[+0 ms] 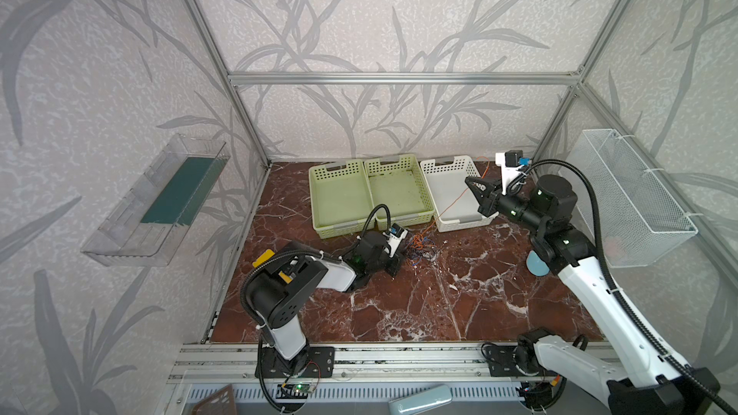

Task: Untangle and sort cables by color
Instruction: Untie the cable from multiple cables.

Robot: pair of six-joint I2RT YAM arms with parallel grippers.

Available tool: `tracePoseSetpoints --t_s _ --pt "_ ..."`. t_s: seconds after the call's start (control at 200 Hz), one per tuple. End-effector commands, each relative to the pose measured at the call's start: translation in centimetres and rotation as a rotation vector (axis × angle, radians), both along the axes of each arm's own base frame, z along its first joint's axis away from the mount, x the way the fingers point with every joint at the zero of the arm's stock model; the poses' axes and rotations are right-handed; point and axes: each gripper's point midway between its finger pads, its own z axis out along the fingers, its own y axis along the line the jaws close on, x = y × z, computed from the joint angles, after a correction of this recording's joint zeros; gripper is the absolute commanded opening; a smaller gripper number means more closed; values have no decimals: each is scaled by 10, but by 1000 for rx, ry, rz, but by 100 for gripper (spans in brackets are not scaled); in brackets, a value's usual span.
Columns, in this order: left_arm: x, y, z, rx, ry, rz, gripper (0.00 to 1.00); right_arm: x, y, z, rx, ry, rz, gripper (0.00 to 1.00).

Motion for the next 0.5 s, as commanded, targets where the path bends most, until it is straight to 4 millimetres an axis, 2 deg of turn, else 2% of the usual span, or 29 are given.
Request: tracePoseSetpoints --t_s 0.0,0.165,0.285,0.39,0.495 --pt "-2 8 -4 56 -1 15 0 -9 -19 35 -4 -84 -39 0" --pt "1 12 -6 85 -6 32 0 -2 -45 43 -8 -83 -119 0" --pt "4 15 -5 110 -8 42 0 4 -60 60 14 -105 -152 0" --pt "4 16 -3 124 -19 39 0 6 -67 76 17 -131 -161 0" --pt "4 16 -2 135 -21 34 0 8 -63 91 21 -155 -132 0"
